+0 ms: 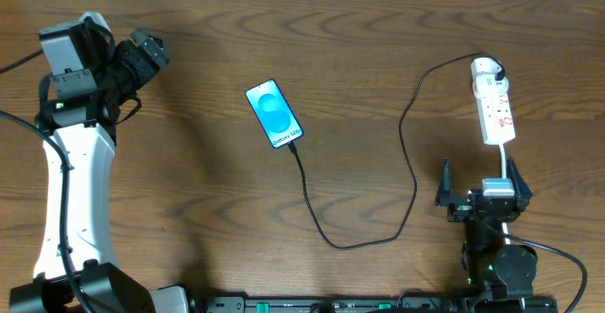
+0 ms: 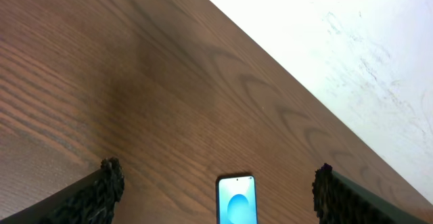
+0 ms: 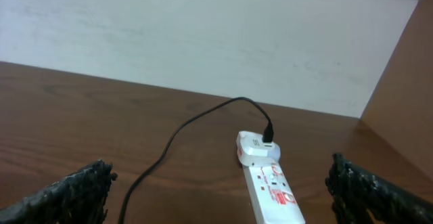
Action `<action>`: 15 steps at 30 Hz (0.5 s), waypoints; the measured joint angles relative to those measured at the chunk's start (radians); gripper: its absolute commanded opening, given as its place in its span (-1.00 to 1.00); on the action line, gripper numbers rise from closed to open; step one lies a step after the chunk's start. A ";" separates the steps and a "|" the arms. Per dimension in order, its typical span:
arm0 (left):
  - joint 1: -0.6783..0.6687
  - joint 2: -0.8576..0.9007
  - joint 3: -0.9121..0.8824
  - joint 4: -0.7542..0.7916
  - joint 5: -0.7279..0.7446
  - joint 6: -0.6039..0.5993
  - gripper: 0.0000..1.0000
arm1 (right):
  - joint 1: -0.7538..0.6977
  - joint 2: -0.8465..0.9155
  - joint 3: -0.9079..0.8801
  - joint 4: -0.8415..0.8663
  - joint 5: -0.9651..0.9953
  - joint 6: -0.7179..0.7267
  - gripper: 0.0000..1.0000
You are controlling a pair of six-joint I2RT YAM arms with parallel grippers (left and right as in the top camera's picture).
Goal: Plug charger to phone and switch on socket
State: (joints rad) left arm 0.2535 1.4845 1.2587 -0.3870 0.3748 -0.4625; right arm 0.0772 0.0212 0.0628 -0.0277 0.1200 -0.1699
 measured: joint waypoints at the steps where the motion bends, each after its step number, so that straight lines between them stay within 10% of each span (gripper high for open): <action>1: 0.000 0.000 0.000 0.000 0.000 0.000 0.82 | 0.000 -0.004 -0.005 0.003 0.000 0.000 0.99; 15: 0.000 0.000 0.000 0.000 0.000 0.000 0.82 | 0.000 -0.009 -0.054 -0.036 -0.016 0.000 0.99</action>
State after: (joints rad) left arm 0.2535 1.4845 1.2591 -0.3870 0.3748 -0.4625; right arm 0.0776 0.0120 0.0086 -0.0635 0.1036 -0.1699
